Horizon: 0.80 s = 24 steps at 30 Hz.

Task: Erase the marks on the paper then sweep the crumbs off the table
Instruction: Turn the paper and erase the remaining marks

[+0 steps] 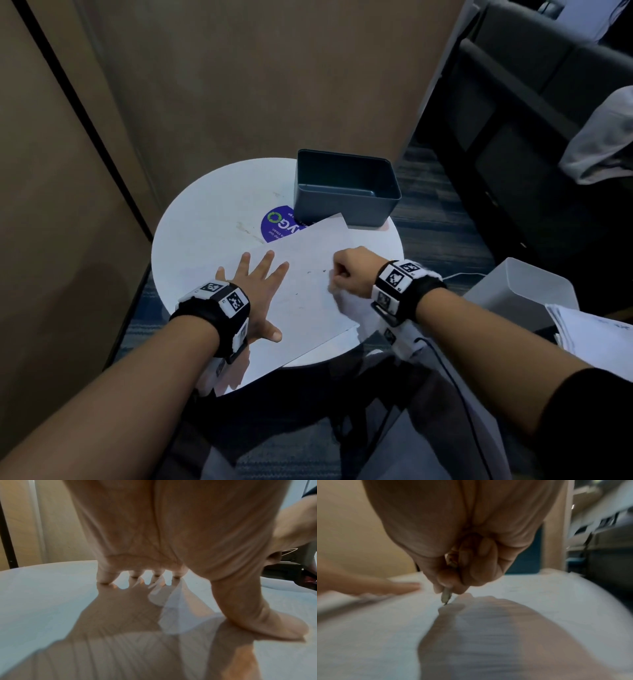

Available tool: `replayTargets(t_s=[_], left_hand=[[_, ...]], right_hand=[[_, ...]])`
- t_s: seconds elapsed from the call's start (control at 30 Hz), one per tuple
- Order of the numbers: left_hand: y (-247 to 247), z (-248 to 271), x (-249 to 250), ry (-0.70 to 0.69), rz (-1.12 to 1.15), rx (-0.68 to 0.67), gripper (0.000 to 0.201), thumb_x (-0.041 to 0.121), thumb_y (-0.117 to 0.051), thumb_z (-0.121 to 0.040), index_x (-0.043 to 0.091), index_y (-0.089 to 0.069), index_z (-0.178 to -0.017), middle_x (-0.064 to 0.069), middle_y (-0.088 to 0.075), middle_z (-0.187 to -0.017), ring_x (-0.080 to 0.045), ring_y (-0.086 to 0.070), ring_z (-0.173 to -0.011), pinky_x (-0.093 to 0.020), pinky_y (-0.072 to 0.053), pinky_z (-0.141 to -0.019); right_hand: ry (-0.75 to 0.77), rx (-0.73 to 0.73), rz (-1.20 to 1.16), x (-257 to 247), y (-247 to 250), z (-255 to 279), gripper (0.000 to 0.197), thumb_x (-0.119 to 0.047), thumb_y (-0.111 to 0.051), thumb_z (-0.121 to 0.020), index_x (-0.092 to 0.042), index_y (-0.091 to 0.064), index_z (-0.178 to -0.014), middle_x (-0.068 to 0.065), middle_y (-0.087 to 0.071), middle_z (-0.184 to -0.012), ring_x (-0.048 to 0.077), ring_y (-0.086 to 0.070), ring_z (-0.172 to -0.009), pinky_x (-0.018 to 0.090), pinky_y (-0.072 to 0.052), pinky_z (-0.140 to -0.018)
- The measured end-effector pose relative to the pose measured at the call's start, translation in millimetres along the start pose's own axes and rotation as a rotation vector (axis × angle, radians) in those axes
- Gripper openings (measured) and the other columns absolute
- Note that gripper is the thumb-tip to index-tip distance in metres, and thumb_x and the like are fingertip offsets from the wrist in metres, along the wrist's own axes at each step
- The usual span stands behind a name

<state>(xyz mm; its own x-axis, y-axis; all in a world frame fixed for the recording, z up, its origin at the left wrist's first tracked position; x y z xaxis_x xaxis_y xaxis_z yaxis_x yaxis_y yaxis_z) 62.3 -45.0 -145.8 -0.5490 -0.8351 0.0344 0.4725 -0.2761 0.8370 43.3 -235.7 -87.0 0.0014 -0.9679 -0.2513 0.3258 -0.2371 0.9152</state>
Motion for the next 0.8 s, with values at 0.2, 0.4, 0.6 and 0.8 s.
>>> replayTargets(t_s=[0.2,0.4,0.6,0.8], left_hand=[[3,0,3,-0.002,-0.015,-0.001,0.133,0.071,-0.073,-0.067,0.038,0.025,-0.15,0.007,0.034,-0.159,-0.037,0.02,-0.149,-0.068,-0.008,-0.114],[-2,-1,2,0.001,0.004,-0.002,0.134,0.071,-0.073,-0.066,0.039,0.026,-0.15,0.007,0.034,-0.158,-0.037,0.021,-0.149,-0.069,-0.008,-0.113],[3,-1,3,0.002,-0.009,0.008,0.134,0.071,-0.074,-0.067,0.038,0.025,-0.151,0.006,0.033,-0.159,-0.037,0.02,-0.149,-0.069,-0.008,-0.113],[-6,-3,3,-0.01,0.003,0.006,0.136,0.075,-0.073,-0.063,0.038,0.025,-0.15,0.007,0.033,-0.159,-0.038,0.021,-0.149,-0.071,-0.008,-0.112]], right_hand=[[0.109,-0.102,-0.002,-28,-25,0,0.019,-0.029,-0.069,-0.088,-0.012,-0.06,-0.087,0.006,-0.066,-0.087,0.021,-0.055,-0.079,0.03,-0.043,-0.071],[-0.005,-0.019,0.05,1,1,-2,0.021,-0.025,-0.064,-0.089,-0.019,-0.051,-0.075,0.003,-0.065,-0.088,0.023,-0.059,-0.085,0.027,-0.039,-0.064],[0.076,-0.056,-0.033,-34,-19,-21,0.024,-0.029,-0.068,-0.088,-0.02,-0.05,-0.075,-0.003,-0.058,-0.081,0.019,-0.053,-0.078,0.027,-0.039,-0.069],[-0.219,0.019,0.165,55,18,-7,0.018,-0.029,-0.054,-0.094,-0.014,-0.054,-0.084,0.01,-0.065,-0.095,0.03,-0.059,-0.087,0.03,-0.042,-0.071]])
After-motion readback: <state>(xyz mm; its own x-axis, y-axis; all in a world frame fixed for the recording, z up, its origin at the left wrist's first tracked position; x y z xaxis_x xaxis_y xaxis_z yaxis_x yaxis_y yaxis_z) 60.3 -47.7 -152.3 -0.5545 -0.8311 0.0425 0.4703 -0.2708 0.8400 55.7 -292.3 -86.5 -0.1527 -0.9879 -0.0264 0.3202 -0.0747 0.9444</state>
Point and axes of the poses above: each hand's wrist, its own z-axis away from the middle knuckle, its own y-axis out of the back of the hand, x = y × z, the point moved 7 cm from there along -z, towards the middle knuckle
